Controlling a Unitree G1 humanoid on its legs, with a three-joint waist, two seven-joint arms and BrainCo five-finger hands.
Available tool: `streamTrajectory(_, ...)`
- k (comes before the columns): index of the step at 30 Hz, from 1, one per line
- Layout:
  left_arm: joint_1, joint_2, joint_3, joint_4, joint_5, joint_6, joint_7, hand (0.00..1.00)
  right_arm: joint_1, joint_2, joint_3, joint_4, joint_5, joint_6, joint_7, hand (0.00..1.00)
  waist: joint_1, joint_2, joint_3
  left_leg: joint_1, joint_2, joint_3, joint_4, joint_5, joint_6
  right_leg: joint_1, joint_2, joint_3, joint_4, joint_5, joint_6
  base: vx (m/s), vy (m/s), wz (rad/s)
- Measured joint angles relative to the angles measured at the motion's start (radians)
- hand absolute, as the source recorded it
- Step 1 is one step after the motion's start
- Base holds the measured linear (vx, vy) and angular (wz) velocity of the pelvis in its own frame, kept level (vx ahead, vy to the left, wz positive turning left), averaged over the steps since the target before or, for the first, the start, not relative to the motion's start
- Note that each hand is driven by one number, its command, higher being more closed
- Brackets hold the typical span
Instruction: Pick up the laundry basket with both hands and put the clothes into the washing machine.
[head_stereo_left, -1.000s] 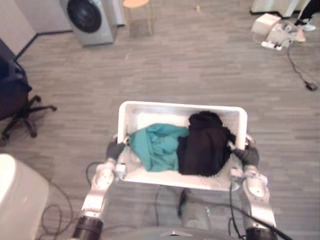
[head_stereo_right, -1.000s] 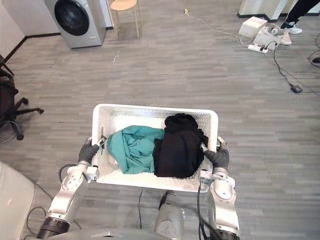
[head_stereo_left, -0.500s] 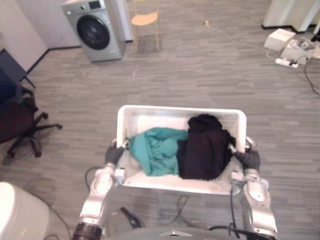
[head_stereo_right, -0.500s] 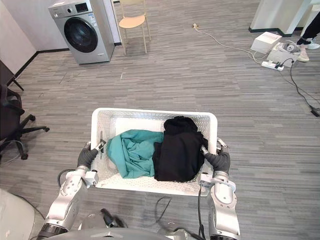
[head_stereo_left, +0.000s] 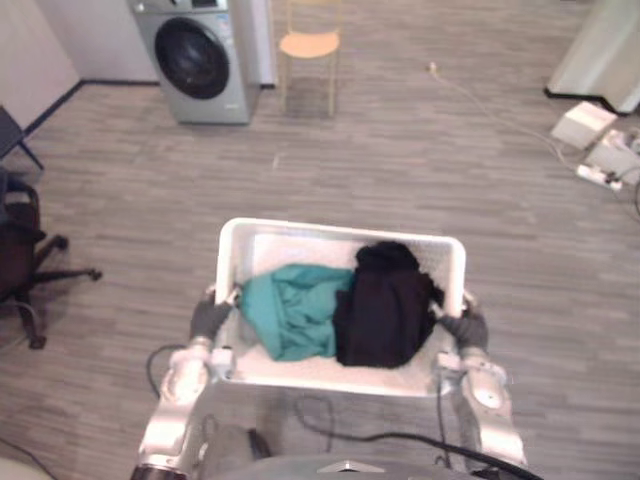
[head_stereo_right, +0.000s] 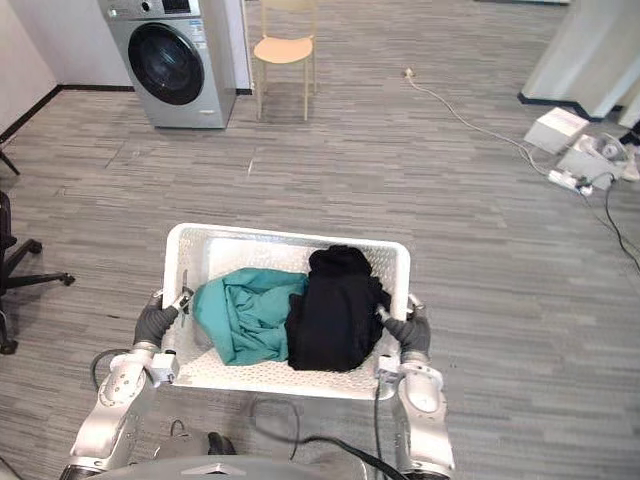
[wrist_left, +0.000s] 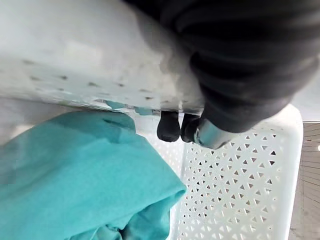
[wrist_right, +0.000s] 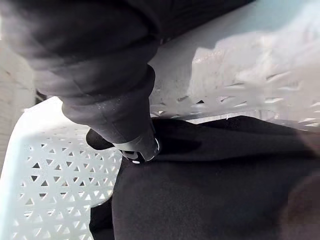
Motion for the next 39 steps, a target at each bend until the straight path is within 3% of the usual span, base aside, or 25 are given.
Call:
streamTrajectory(3, -0.036, -0.002, -0.018, 0.0, 0.007, -0.001, 0.01, 1.0, -0.004, -0.026, 0.002, 0.001, 0.0, 0.0, 0.0, 1.0, -0.031, 0.059, 0.017, 0.201, 0.004, 0.006, -0.199, 0.026, -0.045, -0.204, 0.051, -0.114, -0.053, -0.157, -0.131, 0.51, -0.164, -0.08)
streamTrajectory(5, -0.079, -0.003, -0.033, 0.001, 0.007, -0.003, 0.01, 1.0, -0.022, -0.058, -0.007, -0.004, 0.001, 0.0, -0.001, 1.0, -0.054, 0.075, 0.028, 0.26, 0.02, 0.014, -0.238, 0.012, -0.105, -0.322, 0.063, -0.142, -0.311, -0.138, -0.155, 0.44, -0.258, -0.07)
streamTrajectory(6, -0.103, -0.004, -0.037, 0.004, 0.007, -0.003, 0.01, 1.0, -0.044, -0.071, -0.012, -0.006, 0.001, 0.0, -0.004, 1.0, -0.06, 0.073, 0.038, 0.316, 0.028, 0.039, -0.261, -0.008, -0.144, -0.37, 0.079, -0.137, -0.544, -0.049, -0.162, 0.49, -0.335, -0.24)
streamTrajectory(7, -0.116, -0.011, -0.037, 0.016, 0.007, -0.004, 0.01, 1.0, -0.051, -0.083, -0.013, -0.006, 0.001, 0.001, -0.007, 1.0, -0.064, 0.075, 0.044, 0.348, 0.03, 0.051, -0.283, -0.019, -0.164, -0.368, 0.095, -0.122, -0.619, 0.081, -0.166, 0.45, -0.273, -0.17)
streamTrajectory(8, -0.135, -0.045, -0.044, 0.053, 0.008, -0.004, 0.011, 1.0, -0.05, -0.111, -0.016, -0.006, 0.001, 0.004, -0.016, 1.0, -0.081, 0.111, 0.039, 0.396, 0.035, 0.044, -0.348, -0.025, -0.172, -0.337, 0.13, -0.139, -0.653, 0.18, -0.158, 0.69, -0.267, -0.23)
streamTrajectory(9, -0.195, -0.089, -0.053, 0.087, 0.018, -0.003, 0.016, 1.0, -0.088, -0.144, -0.041, -0.006, 0.0, 0.012, -0.039, 1.0, -0.082, 0.162, 0.039, 0.408, 0.013, 0.022, -0.395, 0.004, -0.159, -0.344, 0.165, -0.135, -0.612, 0.138, -0.156, 0.55, -0.146, -0.14)
streamTrajectory(12, -0.28, -0.09, -0.082, 0.14, 0.028, -0.005, 0.016, 1.0, -0.081, -0.137, -0.076, -0.012, 0.0, 0.017, -0.061, 1.0, -0.09, 0.155, 0.046, 0.427, 0.041, 0.049, -0.285, 0.105, -0.128, -0.294, 0.176, -0.139, -0.512, 0.031, -0.183, 0.47, -0.137, -0.01)
streamTrajectory(14, -0.29, -0.09, -0.089, 0.177, 0.02, -0.016, 0.016, 1.0, -0.053, -0.118, -0.09, -0.04, 0.001, 0.016, -0.066, 1.0, -0.107, 0.133, 0.06, 0.335, 0.171, 0.044, 0.058, 0.222, -0.122, -0.174, 0.19, -0.194, -0.525, -0.04, -0.186, 0.49, -0.269, 0.16)
streamTrajectory(15, -0.284, -0.09, -0.095, 0.188, 0.013, -0.016, 0.015, 1.0, -0.041, -0.121, -0.089, -0.041, 0.004, 0.016, -0.067, 1.0, -0.103, 0.13, 0.063, 0.268, 0.287, 0.085, 0.313, 0.313, -0.052, -0.109, 0.224, -0.214, -0.567, -0.066, -0.187, 0.44, -0.205, -0.12)
streamTrajectory(17, -0.265, -0.084, -0.111, 0.188, 0.0, -0.018, 0.016, 1.0, -0.03, -0.121, -0.091, -0.032, 0.007, 0.017, -0.07, 1.0, -0.08, 0.138, 0.068, 0.121, 0.412, 0.084, 0.746, 0.269, 0.052, -0.027, 0.279, -0.209, -0.629, -0.099, -0.191, 0.35, -0.082, -0.34)
streamTrajectory(18, -0.258, -0.08, -0.115, 0.187, -0.007, -0.018, 0.017, 1.0, -0.025, -0.119, -0.09, -0.032, 0.009, 0.019, -0.07, 1.0, -0.079, 0.138, 0.069, 0.085, 0.42, 0.083, 0.806, 0.241, 0.068, -0.002, 0.286, -0.206, -0.648, -0.106, -0.187, 0.39, -0.002, -0.15)
streamTrajectory(20, -0.22, -0.078, -0.116, 0.186, -0.026, -0.018, 0.02, 1.0, -0.021, -0.115, -0.089, -0.032, 0.01, 0.023, -0.08, 1.0, -0.076, 0.134, 0.071, -0.021, 0.387, 0.097, 0.831, 0.138, 0.092, 0.109, 0.291, -0.196, -0.738, -0.117, -0.167, 0.46, 0.096, 0.0)
streamTrajectory(22, -0.202, -0.078, -0.116, 0.184, -0.035, -0.018, 0.021, 1.0, -0.02, -0.114, -0.085, -0.032, 0.011, 0.023, -0.079, 1.0, -0.056, 0.128, 0.074, -0.108, 0.34, 0.091, 0.697, 0.094, 0.078, 0.173, 0.284, -0.175, -0.796, -0.123, -0.158, 0.41, 0.149, -0.07)
streamTrajectory(24, -0.194, -0.075, -0.112, 0.178, -0.035, -0.018, 0.028, 1.0, -0.02, -0.113, -0.072, -0.032, 0.02, 0.024, -0.078, 1.0, -0.031, 0.116, 0.077, -0.19, 0.247, 0.049, 0.362, 0.079, 0.045, 0.242, 0.248, -0.171, -0.844, -0.139, -0.128, 0.34, 0.173, -0.12)
streamTrajectory(25, -0.191, -0.074, -0.109, 0.173, -0.035, -0.018, 0.029, 1.0, -0.02, -0.115, -0.066, -0.031, 0.022, 0.023, -0.077, 1.0, -0.026, 0.109, 0.075, -0.2, 0.213, 0.041, 0.228, 0.092, 0.023, 0.256, 0.232, -0.17, -0.851, -0.145, -0.112, 0.59, 0.322, -0.18)
streamTrajectory(26, -0.185, -0.074, -0.105, 0.162, -0.035, -0.018, 0.031, 1.0, -0.019, -0.117, -0.063, -0.031, 0.024, 0.019, -0.07, 1.0, -0.02, 0.107, 0.073, -0.185, 0.148, 0.023, -0.08, 0.162, -0.04, 0.294, 0.216, -0.166, -0.873, -0.156, -0.056, 0.66, 0.357, -0.22)
streamTrajectory(27, -0.176, -0.076, -0.106, 0.151, -0.034, -0.018, 0.033, 1.0, -0.018, -0.124, -0.062, -0.031, 0.039, 0.018, -0.065, 1.0, -0.015, 0.12, 0.065, -0.174, 0.116, 0.024, -0.28, 0.249, -0.055, 0.334, 0.218, -0.151, -0.879, -0.178, 0.009, 0.7, 0.381, -0.29)
streamTrajectory(28, -0.167, -0.073, -0.106, 0.143, -0.034, -0.018, 0.033, 1.0, -0.018, -0.121, -0.061, -0.027, 0.042, 0.018, -0.065, 1.0, -0.007, 0.111, 0.064, -0.17, 0.101, 0.002, -0.27, 0.334, -0.07, 0.354, 0.202, -0.14, -0.878, -0.19, 0.028, 0.52, 0.273, -0.48)
streamTrajectory(29, -0.141, -0.067, -0.094, 0.13, -0.033, -0.017, 0.033, 1.0, -0.013, -0.105, -0.055, -0.025, 0.045, 0.018, -0.063, 1.0, -0.001, 0.085, 0.045, -0.179, 0.083, -0.009, -0.171, 0.361, -0.085, 0.386, 0.157, -0.109, -0.877, -0.192, 0.025, 0.7, 0.319, -0.05)
streamTrajectory(30, -0.131, -0.064, -0.088, 0.127, -0.029, -0.013, 0.03, 1.0, 0.006, -0.091, -0.051, -0.024, 0.049, 0.016, -0.058, 1.0, -0.024, 0.046, 0.026, -0.227, 0.048, -0.04, -0.014, 0.267, -0.008, 0.377, 0.102, -0.082, -0.778, -0.158, 0.0, 0.7, 0.307, 0.14)
streamTrajectory(32, -0.13, -0.059, -0.088, 0.125, -0.021, -0.01, 0.026, 1.0, 0.008, -0.081, -0.052, -0.009, 0.049, 0.016, -0.057, 1.0, -0.025, 0.022, 0.028, -0.226, 0.028, -0.048, 0.069, 0.198, 0.025, 0.33, 0.051, -0.048, -0.609, -0.102, -0.001, 0.7, 0.314, 0.4)
streamTrajectory(33, -0.131, -0.05, -0.092, 0.125, -0.014, -0.001, 0.025, 1.0, 0.007, -0.078, -0.051, 0.02, 0.049, 0.016, -0.057, 1.0, -0.026, -0.002, 0.024, -0.193, 0.009, -0.048, 0.102, 0.134, 0.041, 0.267, -0.004, -0.024, -0.412, 0.028, 0.003, 0.67, 0.263, 0.49)
streamTrajectory(34, -0.131, -0.035, -0.093, 0.124, -0.014, -0.001, 0.026, 1.0, -0.002, -0.056, -0.049, 0.045, 0.049, 0.016, -0.056, 1.0, -0.033, -0.011, 0.022, -0.155, 0.002, -0.055, 0.11, 0.089, 0.05, 0.187, -0.035, 0.0, -0.207, 0.078, 0.019, 0.64, 0.144, 0.46)
streamTrajectory(36, -0.122, -0.013, -0.067, 0.124, -0.014, 0.001, 0.039, 1.0, -0.035, -0.03, -0.03, 0.099, 0.042, 0.02, -0.039, 1.0, -0.015, 0.002, 0.031, -0.014, 0.002, -0.058, 0.016, 0.062, 0.026, 0.026, -0.005, 0.006, 0.024, -0.054, -0.062, 0.66, -0.011, -0.07)
streamTrajectory(39, -0.121, -0.007, -0.065, 0.107, -0.015, 0.0, 0.04, 1.0, -0.046, -0.049, -0.016, 0.084, 0.041, 0.015, -0.035, 1.0, -0.015, 0.065, 0.035, 0.171, 0.011, -0.042, -0.161, 0.083, -0.011, -0.126, 0.068, -0.059, -0.06, -0.169, -0.148, 0.56, -0.148, -0.29)
